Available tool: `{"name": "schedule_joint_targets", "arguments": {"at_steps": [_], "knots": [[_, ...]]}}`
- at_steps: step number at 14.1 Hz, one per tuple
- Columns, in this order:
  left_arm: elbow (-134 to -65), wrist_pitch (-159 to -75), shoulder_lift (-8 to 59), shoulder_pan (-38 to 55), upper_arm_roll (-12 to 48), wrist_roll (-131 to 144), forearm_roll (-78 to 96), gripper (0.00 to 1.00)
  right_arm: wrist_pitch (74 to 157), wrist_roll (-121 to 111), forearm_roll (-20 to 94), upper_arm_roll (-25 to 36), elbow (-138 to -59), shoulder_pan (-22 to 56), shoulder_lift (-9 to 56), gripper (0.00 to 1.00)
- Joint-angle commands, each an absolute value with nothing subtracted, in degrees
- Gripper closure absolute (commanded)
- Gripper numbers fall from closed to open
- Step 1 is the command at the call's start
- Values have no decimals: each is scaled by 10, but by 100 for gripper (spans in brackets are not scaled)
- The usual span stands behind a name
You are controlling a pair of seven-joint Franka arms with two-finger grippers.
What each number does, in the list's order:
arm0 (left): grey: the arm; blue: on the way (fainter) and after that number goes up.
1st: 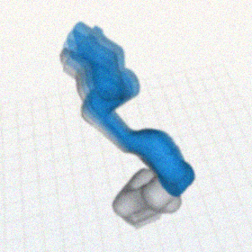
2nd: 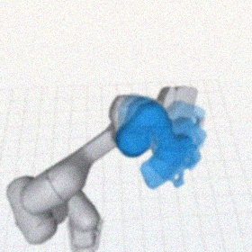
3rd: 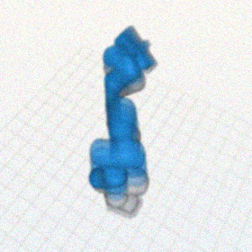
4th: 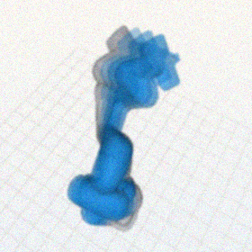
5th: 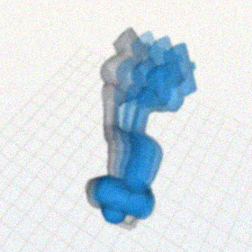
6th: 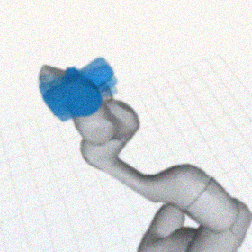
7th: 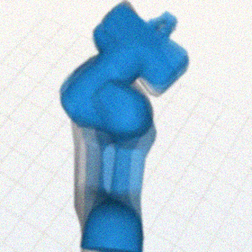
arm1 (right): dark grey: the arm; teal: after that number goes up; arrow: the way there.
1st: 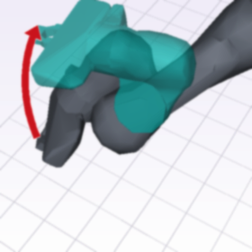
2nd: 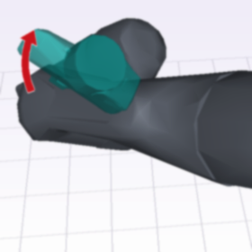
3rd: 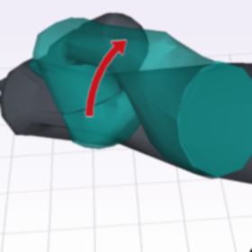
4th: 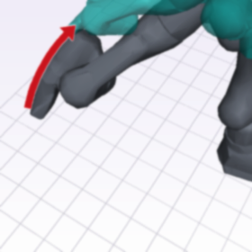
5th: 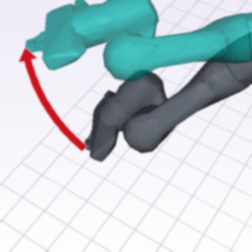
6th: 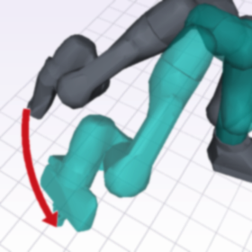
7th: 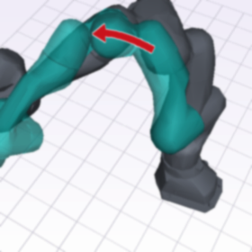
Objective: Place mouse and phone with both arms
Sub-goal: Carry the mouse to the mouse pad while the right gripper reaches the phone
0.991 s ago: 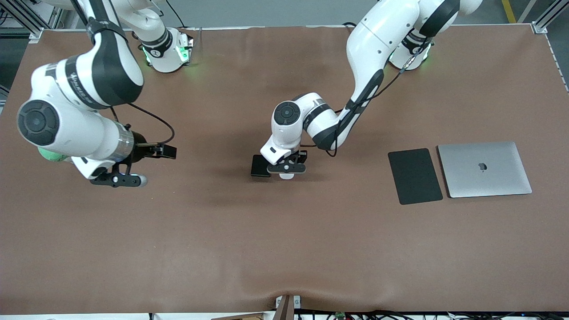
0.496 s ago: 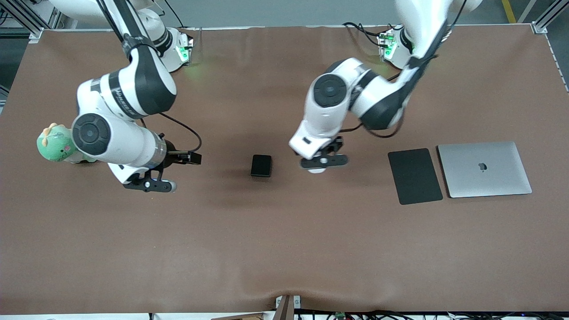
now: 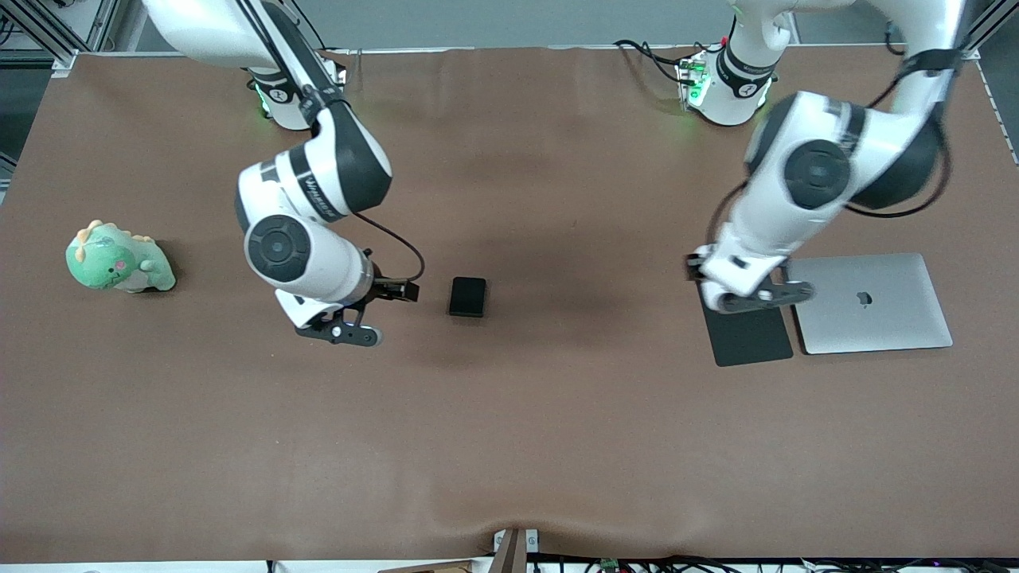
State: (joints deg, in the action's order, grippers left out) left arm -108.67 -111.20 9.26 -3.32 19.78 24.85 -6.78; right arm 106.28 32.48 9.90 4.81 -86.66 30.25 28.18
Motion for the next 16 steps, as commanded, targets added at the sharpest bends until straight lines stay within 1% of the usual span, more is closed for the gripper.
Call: {"name": "schedule_joint_targets", "arguments": {"at_steps": [1, 3, 5, 7, 11, 15, 16], "knots": [[-1159, -1129, 51, -107, 206, 172, -54, 98, 1091, 359, 105, 52, -862, 329, 309, 0], [-1198, -1177, 52, -143, 207, 137, -54, 98, 1101, 375, 104, 52, -862, 342, 324, 0], [-1240, -1236, 64, -152, 207, 129, -53, 98, 1116, 394, 102, 53, -862, 358, 341, 0], [-1265, -1315, 99, -149, 207, 130, -53, 98, 1142, 413, 102, 53, -862, 372, 360, 0], [-1262, -1404, 182, -145, 207, 128, -74, 96, 1181, 436, 102, 52, -866, 394, 387, 0], [-1253, -1442, 230, -145, 205, 128, -105, 96, 1278, 436, 104, 51, -926, 401, 388, 0], [-1243, -1444, 244, -145, 204, 129, -117, 96, 1288, 436, 104, 47, -932, 400, 388, 0]]}}
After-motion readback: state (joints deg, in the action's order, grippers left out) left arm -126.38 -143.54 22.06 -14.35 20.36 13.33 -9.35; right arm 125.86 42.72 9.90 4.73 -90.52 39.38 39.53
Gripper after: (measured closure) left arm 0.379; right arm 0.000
